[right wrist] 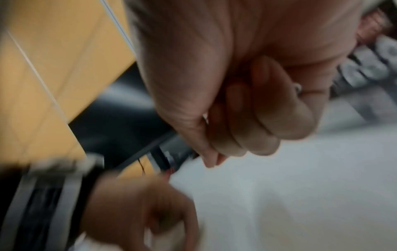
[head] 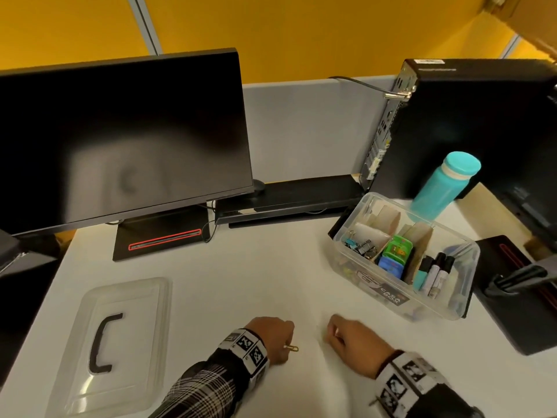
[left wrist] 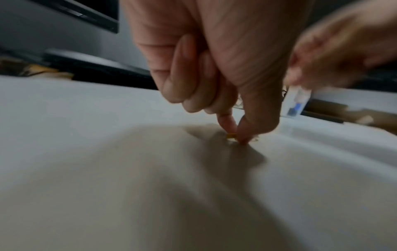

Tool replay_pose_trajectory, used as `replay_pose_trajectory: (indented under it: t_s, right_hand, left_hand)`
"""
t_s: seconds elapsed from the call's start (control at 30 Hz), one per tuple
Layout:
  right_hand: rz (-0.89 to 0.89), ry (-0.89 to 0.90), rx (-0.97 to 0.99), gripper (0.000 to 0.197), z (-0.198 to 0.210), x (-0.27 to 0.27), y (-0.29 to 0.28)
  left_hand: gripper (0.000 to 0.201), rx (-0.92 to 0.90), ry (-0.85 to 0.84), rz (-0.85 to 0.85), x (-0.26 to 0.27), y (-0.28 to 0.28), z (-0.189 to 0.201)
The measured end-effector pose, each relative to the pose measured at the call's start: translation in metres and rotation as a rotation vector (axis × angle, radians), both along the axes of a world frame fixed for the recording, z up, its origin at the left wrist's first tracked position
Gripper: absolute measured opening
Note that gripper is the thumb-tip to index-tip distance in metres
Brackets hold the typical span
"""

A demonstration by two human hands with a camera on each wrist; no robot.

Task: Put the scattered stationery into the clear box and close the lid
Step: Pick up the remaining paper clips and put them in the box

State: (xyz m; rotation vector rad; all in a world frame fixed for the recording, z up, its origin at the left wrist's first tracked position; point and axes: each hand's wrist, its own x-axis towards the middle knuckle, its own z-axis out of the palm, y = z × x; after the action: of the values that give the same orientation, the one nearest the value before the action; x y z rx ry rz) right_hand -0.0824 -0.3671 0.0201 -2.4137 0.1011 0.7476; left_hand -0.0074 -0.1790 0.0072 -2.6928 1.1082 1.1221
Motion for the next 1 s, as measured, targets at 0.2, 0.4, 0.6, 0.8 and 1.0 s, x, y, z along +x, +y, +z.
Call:
replay_pose_trajectory:
  t_s: [0.2, 0.4, 0.6, 0.8, 1.0]
  right_hand:
    - [-0.171, -0.376, -0.286, 0.014, 0.107, 0.091, -0.067]
    - [-0.165, -0.116, -0.658, 0.018, 0.109, 0.172, -0.105]
    - [-0.32, -0.111, -0.404, 0.033, 0.089, 0.189, -0.128]
    - [-0.292, -0.342, -0.345, 0.035, 0.114, 0.128, -0.144]
    - [-0.443, -0.493, -0.328, 0.046, 0.063, 0.036, -0.167]
  left_hand:
    - [0.02, -0.004, -0.09, -0.004, -0.002, 0.002, -0.004]
    - [0.024, -0.117, -0.052, 0.253, -0.006, 0.021, -0.011]
    - [0.02, -0.257, -0.076, 0.439, -0.008, 0.031, 0.005]
    - [0.006, -0.373, -0.128, 0.524, 0.014, 0.011, 0.05]
    - [0.012, -0.387, -0.183, 0.441, 0.063, -0.07, 0.113]
